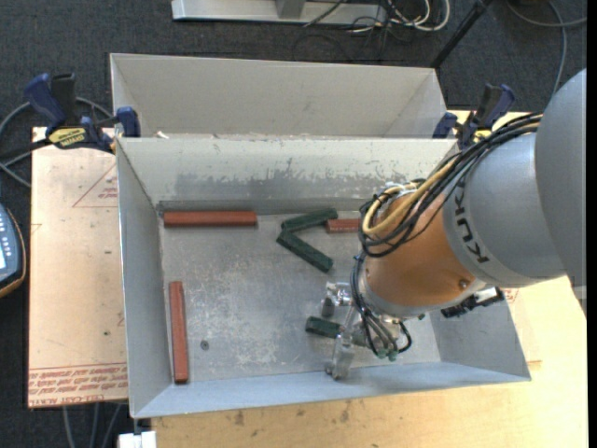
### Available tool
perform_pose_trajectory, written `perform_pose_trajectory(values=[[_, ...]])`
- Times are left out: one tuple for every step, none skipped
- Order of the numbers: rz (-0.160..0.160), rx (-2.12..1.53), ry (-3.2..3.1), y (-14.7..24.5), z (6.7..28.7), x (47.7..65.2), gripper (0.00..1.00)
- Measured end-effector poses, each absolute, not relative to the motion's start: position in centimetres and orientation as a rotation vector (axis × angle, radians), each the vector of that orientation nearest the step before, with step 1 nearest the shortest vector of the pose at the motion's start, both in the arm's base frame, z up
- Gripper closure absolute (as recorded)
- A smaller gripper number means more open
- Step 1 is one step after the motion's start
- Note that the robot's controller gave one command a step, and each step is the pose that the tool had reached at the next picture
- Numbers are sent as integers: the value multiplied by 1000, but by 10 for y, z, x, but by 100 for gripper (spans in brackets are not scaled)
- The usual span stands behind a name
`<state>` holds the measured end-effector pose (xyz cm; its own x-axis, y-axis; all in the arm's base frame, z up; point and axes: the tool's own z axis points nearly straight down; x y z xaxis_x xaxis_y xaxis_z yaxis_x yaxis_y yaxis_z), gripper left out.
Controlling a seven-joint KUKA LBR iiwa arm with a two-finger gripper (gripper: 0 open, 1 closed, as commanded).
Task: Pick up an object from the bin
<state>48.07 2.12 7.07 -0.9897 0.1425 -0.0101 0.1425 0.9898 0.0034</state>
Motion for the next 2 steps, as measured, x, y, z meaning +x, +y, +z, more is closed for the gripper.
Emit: perform_pose_trajectory(values=[[3, 229, 3131, 20, 71, 480, 100], [0, 199, 3125, -6, 174, 504, 100]])
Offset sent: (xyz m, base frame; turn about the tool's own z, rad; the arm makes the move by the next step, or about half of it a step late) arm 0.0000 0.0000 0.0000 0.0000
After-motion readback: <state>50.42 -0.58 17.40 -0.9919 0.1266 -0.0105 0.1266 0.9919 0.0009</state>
